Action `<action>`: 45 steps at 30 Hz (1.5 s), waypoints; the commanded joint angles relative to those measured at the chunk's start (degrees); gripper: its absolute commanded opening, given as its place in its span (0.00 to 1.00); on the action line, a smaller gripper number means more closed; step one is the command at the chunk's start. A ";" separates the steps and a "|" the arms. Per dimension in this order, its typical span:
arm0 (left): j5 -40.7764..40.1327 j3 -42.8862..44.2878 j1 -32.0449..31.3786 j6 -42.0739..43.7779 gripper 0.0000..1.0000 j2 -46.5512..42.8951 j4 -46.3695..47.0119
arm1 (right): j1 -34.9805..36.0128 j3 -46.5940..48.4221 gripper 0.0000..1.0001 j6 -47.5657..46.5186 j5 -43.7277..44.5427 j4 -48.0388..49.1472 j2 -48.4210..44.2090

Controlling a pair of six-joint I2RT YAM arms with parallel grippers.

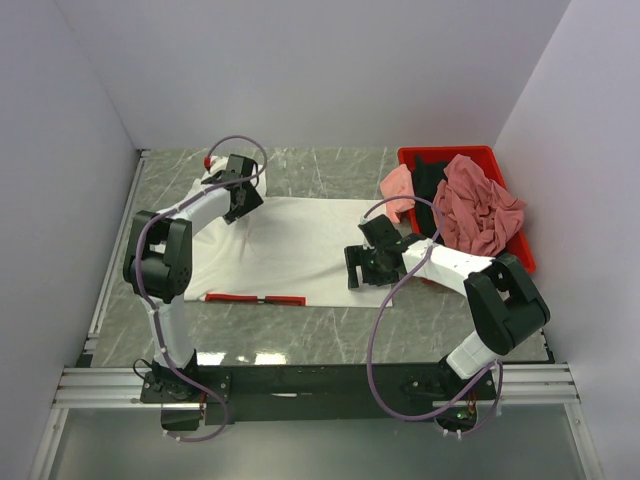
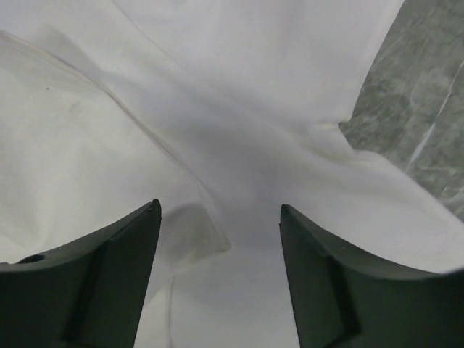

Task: Fold and stack the t-shirts
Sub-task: Fold the tshirt

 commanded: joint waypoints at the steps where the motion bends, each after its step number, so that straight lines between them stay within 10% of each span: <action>1: -1.19 2.20 -0.18 1.05 0.74 -1.22 0.54 | -0.13 1.20 0.86 -0.37 0.75 0.04 0.62; 14: 0.03 -2.02 10.17 4.83 0.99 -7.38 2.56 | -0.13 0.76 0.87 -0.80 0.22 0.57 0.00; 38: 7.51 8.17 17.40 10.20 0.43 6.07 1.42 | -0.13 1.64 0.87 -0.98 0.66 0.66 1.67; 45: 7.68 10.28 17.40 10.55 0.01 7.48 -0.34 | -0.13 1.72 0.86 -0.98 1.01 0.31 1.67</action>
